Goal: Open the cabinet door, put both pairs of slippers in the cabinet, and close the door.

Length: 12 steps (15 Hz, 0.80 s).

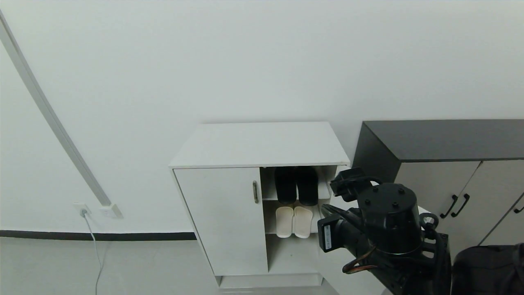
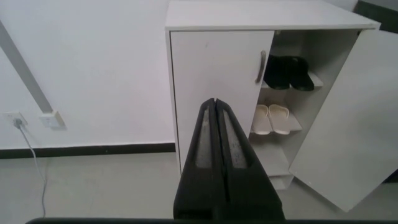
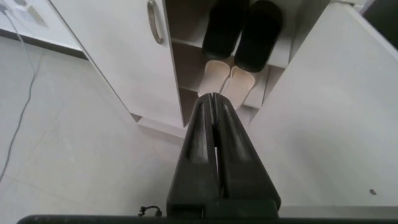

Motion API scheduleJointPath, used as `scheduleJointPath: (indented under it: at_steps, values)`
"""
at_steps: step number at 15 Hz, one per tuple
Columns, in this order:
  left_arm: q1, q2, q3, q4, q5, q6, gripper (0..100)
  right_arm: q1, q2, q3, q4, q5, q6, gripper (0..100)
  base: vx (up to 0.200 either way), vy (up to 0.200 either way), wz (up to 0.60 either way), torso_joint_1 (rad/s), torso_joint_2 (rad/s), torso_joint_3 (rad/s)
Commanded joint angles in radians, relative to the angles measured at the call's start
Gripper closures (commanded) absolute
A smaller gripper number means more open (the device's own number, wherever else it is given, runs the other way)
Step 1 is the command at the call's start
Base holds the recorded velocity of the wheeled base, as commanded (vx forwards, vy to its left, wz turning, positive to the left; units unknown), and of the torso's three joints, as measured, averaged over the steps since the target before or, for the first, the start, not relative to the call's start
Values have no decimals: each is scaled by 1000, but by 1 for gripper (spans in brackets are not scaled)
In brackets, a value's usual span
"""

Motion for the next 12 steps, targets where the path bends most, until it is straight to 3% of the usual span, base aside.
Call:
scheduleJointPath:
  at_steps: [1, 6, 12]
  values:
    - [0, 0, 0, 1, 0, -1, 100, -6, -2, 8, 0, 5, -1, 100, 0, 0, 0, 119, -305, -139]
    - [0, 0, 0, 1, 0, -1, 100, -22, 3, 7, 2, 6, -4, 100, 0, 0, 0, 8, -16, -12]
    - [0, 0, 0, 1, 0, -1, 100, -32, -2, 7, 0, 6, -15, 100, 0, 0, -600, 7, 1, 1]
